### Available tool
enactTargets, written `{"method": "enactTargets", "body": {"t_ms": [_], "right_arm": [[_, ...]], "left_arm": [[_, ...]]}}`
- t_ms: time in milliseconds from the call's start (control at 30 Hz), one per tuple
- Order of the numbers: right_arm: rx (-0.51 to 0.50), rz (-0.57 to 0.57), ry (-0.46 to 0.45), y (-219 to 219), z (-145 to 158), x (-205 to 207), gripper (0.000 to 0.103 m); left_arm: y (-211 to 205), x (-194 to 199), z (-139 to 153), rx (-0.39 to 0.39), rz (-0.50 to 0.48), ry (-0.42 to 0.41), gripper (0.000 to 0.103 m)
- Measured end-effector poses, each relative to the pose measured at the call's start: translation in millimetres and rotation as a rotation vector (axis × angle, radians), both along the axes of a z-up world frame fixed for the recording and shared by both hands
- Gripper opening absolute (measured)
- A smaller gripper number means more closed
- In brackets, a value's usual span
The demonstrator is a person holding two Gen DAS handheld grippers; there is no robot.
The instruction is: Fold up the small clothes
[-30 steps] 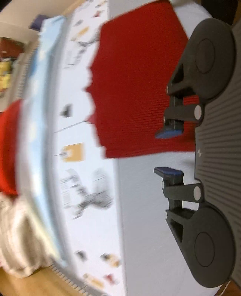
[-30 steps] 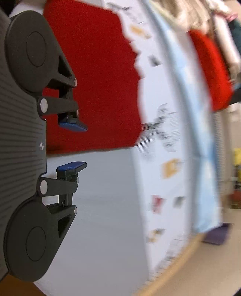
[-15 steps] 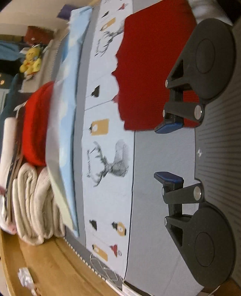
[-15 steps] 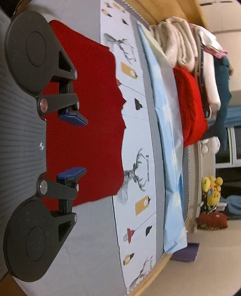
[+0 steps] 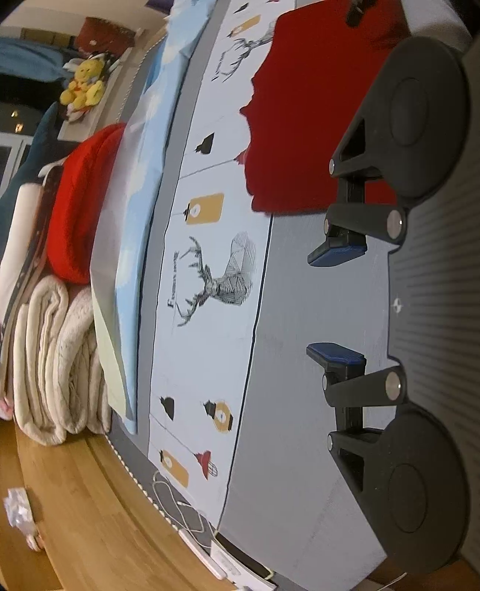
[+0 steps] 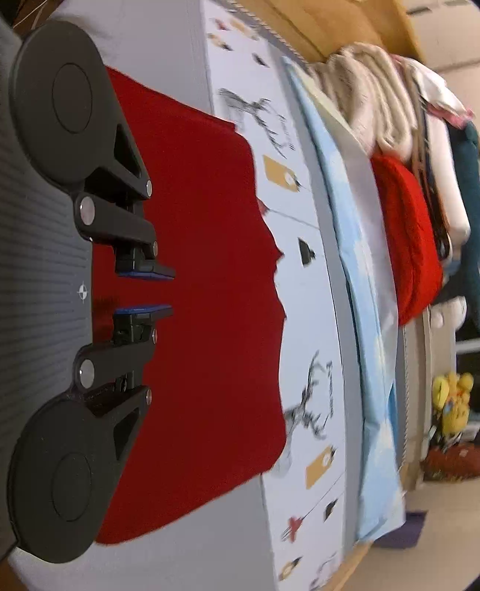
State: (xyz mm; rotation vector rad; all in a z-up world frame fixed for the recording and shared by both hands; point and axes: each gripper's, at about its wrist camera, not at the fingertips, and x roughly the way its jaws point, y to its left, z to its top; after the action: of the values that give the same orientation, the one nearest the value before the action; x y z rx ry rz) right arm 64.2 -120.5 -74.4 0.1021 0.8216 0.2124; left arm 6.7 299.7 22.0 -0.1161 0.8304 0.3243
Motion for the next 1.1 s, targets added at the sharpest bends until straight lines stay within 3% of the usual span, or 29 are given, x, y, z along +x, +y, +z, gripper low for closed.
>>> {"method": "enactTargets", "body": {"t_ms": [267, 500, 667, 733, 1000, 1033, 1100], "right_arm": [[-0.064, 0.287, -0.045, 93, -16, -19, 0.015], [-0.129, 0.579, -0.155, 166, -28, -48, 0.016], [-0.213, 0.747, -0.207, 202, -43, -62, 0.052], [-0.266, 0.79, -0.186, 213, -53, -65, 0.053], [-0.486, 0.855, -0.274, 244, -86, -79, 0.055], [-0.507, 0.864, -0.297, 246, -87, -82, 0.055], [-0.517, 0.874, -0.302, 249, -87, -82, 0.044]], "left_arm": [[33, -12, 6, -0.046, 0.085, -0.029, 0.05], [49, -11, 2, 0.032, 0.086, -0.005, 0.05], [61, -13, 0, 0.015, 0.101, -0.008, 0.05], [63, -12, -1, 0.014, 0.098, -0.003, 0.05], [65, -11, -4, 0.005, 0.094, 0.009, 0.05], [64, -11, -4, 0.001, 0.097, 0.009, 0.05], [64, -9, -3, -0.006, 0.102, 0.011, 0.05]]}}
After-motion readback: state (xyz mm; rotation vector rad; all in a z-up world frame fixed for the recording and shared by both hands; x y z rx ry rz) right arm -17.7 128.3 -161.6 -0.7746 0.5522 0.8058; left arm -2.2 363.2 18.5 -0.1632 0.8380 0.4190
